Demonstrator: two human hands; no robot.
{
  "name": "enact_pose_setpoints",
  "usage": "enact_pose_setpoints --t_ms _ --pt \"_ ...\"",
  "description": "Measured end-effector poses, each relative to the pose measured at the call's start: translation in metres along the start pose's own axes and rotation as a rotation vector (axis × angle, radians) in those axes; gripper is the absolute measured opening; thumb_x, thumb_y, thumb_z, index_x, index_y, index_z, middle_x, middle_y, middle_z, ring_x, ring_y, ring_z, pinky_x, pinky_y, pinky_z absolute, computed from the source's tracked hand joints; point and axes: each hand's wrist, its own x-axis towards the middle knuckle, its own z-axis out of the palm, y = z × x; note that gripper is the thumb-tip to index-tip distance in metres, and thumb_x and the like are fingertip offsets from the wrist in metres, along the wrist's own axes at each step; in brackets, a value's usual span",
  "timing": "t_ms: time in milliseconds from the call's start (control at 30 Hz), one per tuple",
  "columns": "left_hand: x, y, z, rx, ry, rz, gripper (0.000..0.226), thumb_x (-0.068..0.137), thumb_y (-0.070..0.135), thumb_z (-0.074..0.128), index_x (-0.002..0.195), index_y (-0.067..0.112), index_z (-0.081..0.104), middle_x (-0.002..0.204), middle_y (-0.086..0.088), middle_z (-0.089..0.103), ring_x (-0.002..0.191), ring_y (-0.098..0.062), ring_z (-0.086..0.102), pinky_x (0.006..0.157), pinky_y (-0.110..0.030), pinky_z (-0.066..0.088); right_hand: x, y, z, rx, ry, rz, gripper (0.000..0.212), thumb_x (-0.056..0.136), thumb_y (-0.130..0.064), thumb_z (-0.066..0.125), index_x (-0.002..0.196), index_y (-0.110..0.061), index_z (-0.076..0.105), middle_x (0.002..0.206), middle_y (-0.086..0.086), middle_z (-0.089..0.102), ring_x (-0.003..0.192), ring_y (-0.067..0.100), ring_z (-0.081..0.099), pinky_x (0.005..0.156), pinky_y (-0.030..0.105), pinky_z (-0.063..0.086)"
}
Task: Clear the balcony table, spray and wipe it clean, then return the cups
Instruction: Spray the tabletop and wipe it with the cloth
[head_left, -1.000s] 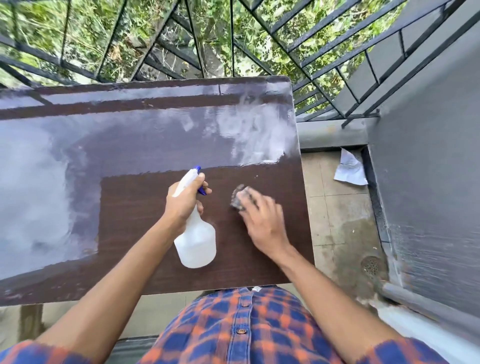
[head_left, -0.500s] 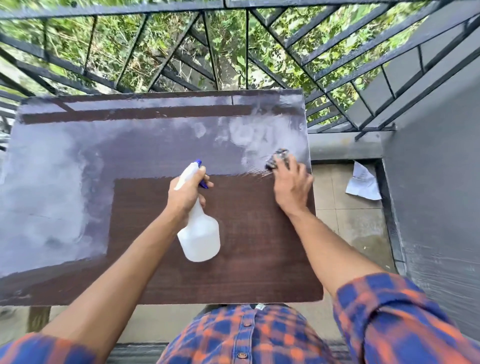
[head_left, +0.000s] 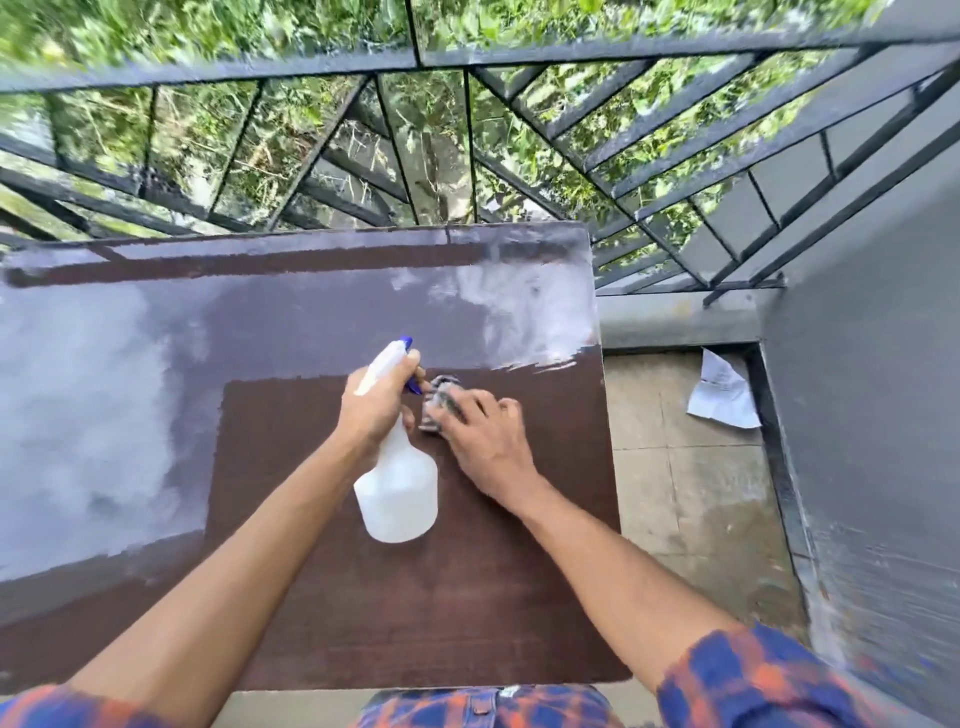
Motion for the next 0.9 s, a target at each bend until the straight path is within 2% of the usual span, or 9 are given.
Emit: enact_pose_setpoints --t_ms 67,133,300,400,467,600,700,800,900 --pt "0.007 0.005 0.001 0.011 0.012 0.013 0.033 0.100 0.032 0.060 0.090 0.001 0.067 0.081 -0.011 0.068 0.041 -0.020 0.045 0.044 -0.024 0.041 0.020 0.011 0.004 -0.015 -0.004 -0.035 0.028 0.100 -0.038 0.052 0.127 -0.038 0.060 0.140 -0.009 0.055 0.112 0.019 0.057 0.079 0.039 0.038" --pt "0.015 0.008 0.000 0.049 0.028 0.010 0.033 0.100 0.034 0.059 0.088 0.004 0.067 0.083 -0.010 0.070 0.039 -0.022 0.044 0.046 -0.023 0.040 0.045 0.041 -0.003 -0.052 0.007 0.014 0.030 0.098 -0.039 0.054 0.128 -0.039 0.059 0.140 -0.010 0.055 0.113 0.020 0.056 0.079 0.039 0.039" --pt "0.035 0.022 0.002 0.048 0.031 0.014 0.032 0.100 0.037 0.059 0.086 0.009 0.066 0.085 -0.008 0.071 0.041 -0.023 0.041 0.052 -0.028 0.041 0.080 0.148 -0.035 -0.121 0.024 0.514 0.039 0.093 -0.030 0.064 0.132 -0.038 0.058 0.136 0.001 0.056 0.110 0.033 0.055 0.085 0.048 0.047" --pt "0.046 0.030 0.007 0.056 0.028 0.029 0.033 0.100 0.038 0.058 0.086 0.009 0.066 0.085 -0.007 0.072 0.042 -0.024 0.042 0.053 -0.029 0.041 0.090 0.171 -0.050 -0.079 0.070 0.658 0.038 0.097 -0.030 0.057 0.135 -0.034 0.057 0.139 0.002 0.055 0.110 0.035 0.052 0.086 0.048 0.045" --pt "0.055 0.035 0.013 0.044 0.029 0.025 0.033 0.100 0.037 0.059 0.086 0.009 0.066 0.083 -0.007 0.071 0.043 -0.025 0.042 0.053 -0.030 0.041 0.096 0.154 -0.047 -0.091 0.118 0.570 0.037 0.097 -0.031 0.057 0.134 -0.033 0.058 0.138 0.001 0.056 0.108 0.034 0.054 0.084 0.048 0.048" --pt "0.067 0.043 0.025 0.016 0.016 0.020 0.031 0.100 0.036 0.060 0.086 0.008 0.066 0.081 -0.008 0.071 0.045 -0.026 0.043 0.050 -0.029 0.040 0.092 0.083 -0.014 -0.054 0.056 0.083 0.032 0.096 -0.034 0.057 0.128 -0.033 0.061 0.135 -0.005 0.059 0.104 0.027 0.058 0.075 0.041 0.045" --pt "0.074 0.049 0.030 -0.003 0.021 0.019 0.030 0.100 0.034 0.062 0.087 0.007 0.067 0.082 -0.010 0.069 0.050 -0.026 0.047 0.046 -0.026 0.040 0.095 0.065 0.003 0.005 0.054 -0.121 0.025 0.096 -0.035 0.055 0.118 -0.031 0.067 0.131 -0.003 0.063 0.100 0.026 0.061 0.070 0.039 0.042" --pt "0.081 0.056 0.030 -0.012 0.016 0.020 0.031 0.099 0.037 0.063 0.096 0.007 0.070 0.083 -0.010 0.070 0.059 -0.028 0.048 0.049 -0.029 0.040 0.132 0.099 0.004 -0.037 0.016 -0.058 0.032 0.093 -0.033 0.058 0.125 -0.032 0.062 0.135 -0.004 0.059 0.102 0.028 0.060 0.073 0.040 0.043" --pt "0.083 0.064 0.032 -0.027 0.023 0.011 0.030 0.100 0.036 0.062 0.088 0.009 0.068 0.083 -0.010 0.069 0.050 -0.022 0.045 0.048 -0.030 0.040 0.174 0.160 -0.013 -0.097 -0.016 0.271 0.039 0.096 -0.028 0.057 0.134 -0.035 0.054 0.140 0.000 0.053 0.109 0.033 0.055 0.084 0.047 0.046"
